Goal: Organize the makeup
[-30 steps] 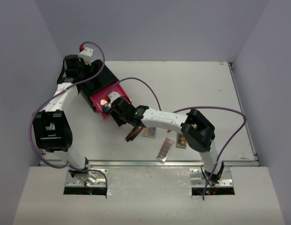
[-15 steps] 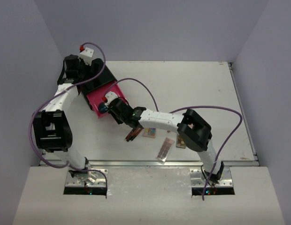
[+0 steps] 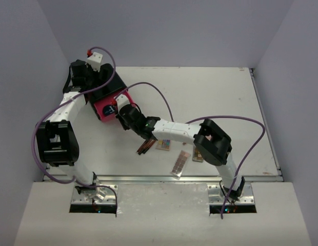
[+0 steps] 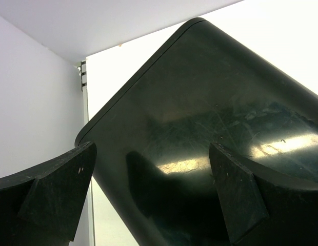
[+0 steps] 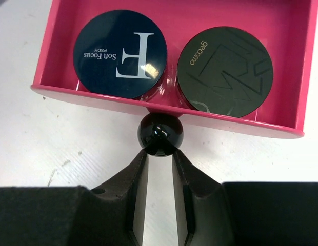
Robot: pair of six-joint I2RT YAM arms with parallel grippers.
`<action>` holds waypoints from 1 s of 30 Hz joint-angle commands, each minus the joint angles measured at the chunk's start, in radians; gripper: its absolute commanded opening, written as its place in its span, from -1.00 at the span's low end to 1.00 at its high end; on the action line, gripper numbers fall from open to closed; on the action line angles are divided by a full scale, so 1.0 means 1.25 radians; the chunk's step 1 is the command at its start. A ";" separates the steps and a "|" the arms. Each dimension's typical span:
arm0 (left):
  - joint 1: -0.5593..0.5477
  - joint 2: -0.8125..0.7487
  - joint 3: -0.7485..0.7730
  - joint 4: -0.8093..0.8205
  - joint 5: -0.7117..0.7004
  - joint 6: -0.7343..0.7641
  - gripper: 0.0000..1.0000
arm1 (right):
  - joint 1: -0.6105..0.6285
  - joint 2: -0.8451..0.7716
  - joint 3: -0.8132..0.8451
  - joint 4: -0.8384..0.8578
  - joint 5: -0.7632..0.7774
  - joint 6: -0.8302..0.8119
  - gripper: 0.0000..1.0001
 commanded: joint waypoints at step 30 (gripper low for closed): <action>0.007 0.049 -0.029 -0.119 0.023 0.017 0.83 | -0.066 0.159 0.266 0.099 -0.030 0.037 -0.09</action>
